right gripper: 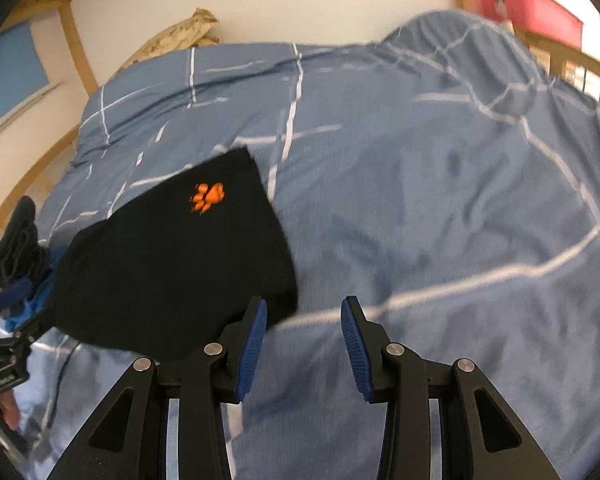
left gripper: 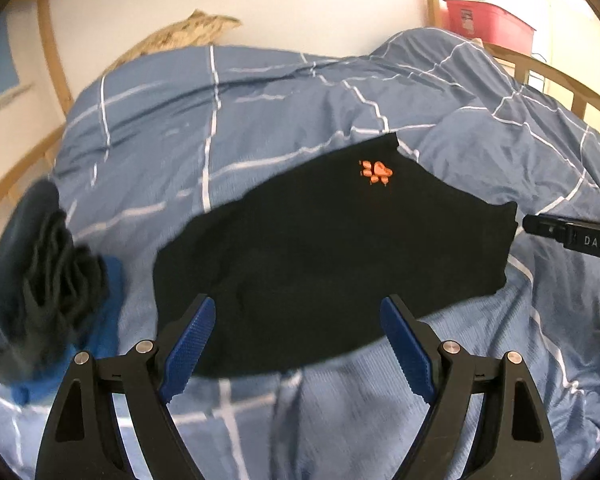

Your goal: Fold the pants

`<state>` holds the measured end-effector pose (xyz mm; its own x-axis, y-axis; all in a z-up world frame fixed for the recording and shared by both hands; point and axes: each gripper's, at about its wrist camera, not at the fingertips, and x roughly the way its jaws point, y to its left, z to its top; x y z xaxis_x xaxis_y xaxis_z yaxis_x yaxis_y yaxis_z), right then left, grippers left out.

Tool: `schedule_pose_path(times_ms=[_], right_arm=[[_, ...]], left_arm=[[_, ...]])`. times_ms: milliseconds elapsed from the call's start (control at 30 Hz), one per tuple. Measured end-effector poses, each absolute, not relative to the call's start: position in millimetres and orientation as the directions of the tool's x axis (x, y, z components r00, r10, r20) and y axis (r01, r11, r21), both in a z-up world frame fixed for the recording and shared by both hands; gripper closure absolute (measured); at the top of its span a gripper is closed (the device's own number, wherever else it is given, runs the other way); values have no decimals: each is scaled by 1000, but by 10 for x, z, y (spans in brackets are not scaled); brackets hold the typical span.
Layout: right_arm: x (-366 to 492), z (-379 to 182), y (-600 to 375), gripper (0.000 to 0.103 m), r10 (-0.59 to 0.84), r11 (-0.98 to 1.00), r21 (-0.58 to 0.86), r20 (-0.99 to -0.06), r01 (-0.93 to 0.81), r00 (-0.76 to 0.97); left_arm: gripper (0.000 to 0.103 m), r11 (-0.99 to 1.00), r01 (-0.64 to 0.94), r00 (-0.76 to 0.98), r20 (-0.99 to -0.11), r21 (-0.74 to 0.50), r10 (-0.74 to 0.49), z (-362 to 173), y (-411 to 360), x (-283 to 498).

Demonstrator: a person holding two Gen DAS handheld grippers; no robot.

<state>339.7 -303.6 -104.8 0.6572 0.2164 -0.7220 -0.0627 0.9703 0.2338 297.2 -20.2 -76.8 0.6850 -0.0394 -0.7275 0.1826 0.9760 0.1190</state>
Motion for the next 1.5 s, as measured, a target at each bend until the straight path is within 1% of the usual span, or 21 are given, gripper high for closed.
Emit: schedule_pose_path(times_ms=[33,67,100,133,267,400,533,567,600,667,733,800,867,967,1000,1067,1167,1267,1333,1400,1500], right_arm=[[3392,-1086,-3047,63,237,962,269,-723,-52,649],[3384,-1111,-3057,57,254,953,301,-718,-40,648],[3365,-1130,-3068,48,263,946,323,-710,-30,654],[3343,-1136,-3071,46,277,934,357,-690,-20,669],[3359,-1141,-2996,45,299,918,397,-647,-25,701],[3454,-1207,-2906,45,266,929,369,-662,-4,700],[3505,-1294,-2843,46,247,933,359,-676,18,694],[3505,-1302,-2831,47,238,936,352,-677,23,697],[3499,-1309,-2831,53,227,940,341,-679,27,699],[3498,-1317,-2822,59,186,951,305,-692,50,697],[3504,-1338,-2811,59,134,962,261,-715,84,686],[3464,-1318,-2805,56,102,968,232,-715,97,691],[3401,-1242,-2776,51,44,976,180,-715,123,698],[3226,-977,-2631,50,-17,992,86,-646,94,763],[3184,-897,-2577,45,-15,995,66,-623,71,782],[3126,-730,-2427,41,11,1000,30,-582,8,813],[3116,-579,-2218,41,93,995,19,-554,-99,827],[3192,-551,-2063,41,150,988,47,-559,-150,816],[3266,-581,-1975,41,170,985,72,-568,-157,806],[3315,-627,-1906,41,194,981,100,-574,-167,796],[3397,-720,-1773,41,225,974,128,-587,-185,778]], left_arm=[[19,979,173,681,-731,108,-40,-799,-190,2949],[19,981,165,680,-732,104,-36,-826,-181,2920],[19,983,154,681,-732,102,-30,-851,-167,2888],[19,984,143,682,-731,103,-22,-866,-154,2869],[19,989,66,706,-707,134,49,-893,-31,2777],[19,987,-25,732,-669,161,128,-878,115,2684],[18,984,-83,740,-652,155,165,-898,214,2602],[18,984,-96,740,-651,151,172,-907,233,2582],[16,984,-106,738,-652,143,174,-916,252,2565],[16,984,-123,731,-659,128,177,-947,295,2535],[16,983,-132,722,-668,126,182,-985,335,2519],[16,982,-143,715,-673,125,190,-1000,387,2504],[16,980,-159,719,-667,117,196,-977,459,2477],[15,980,-176,744,-639,94,195,-899,601,2448],[15,980,-180,756,-626,86,194,-869,654,2440],[16,984,-171,778,-606,52,167,-831,748,2437],[16,986,-163,806,-581,-40,109,-791,874,2494],[17,978,-160,812,-581,-134,53,-810,971,2646],[20,970,-185,805,-591,-160,56,-849,1025,2769],[27,957,-214,792,-608,-195,53,-919,1068,2866],[29,931,-251,774,-633,-264,29,-1054,1112,2971]])
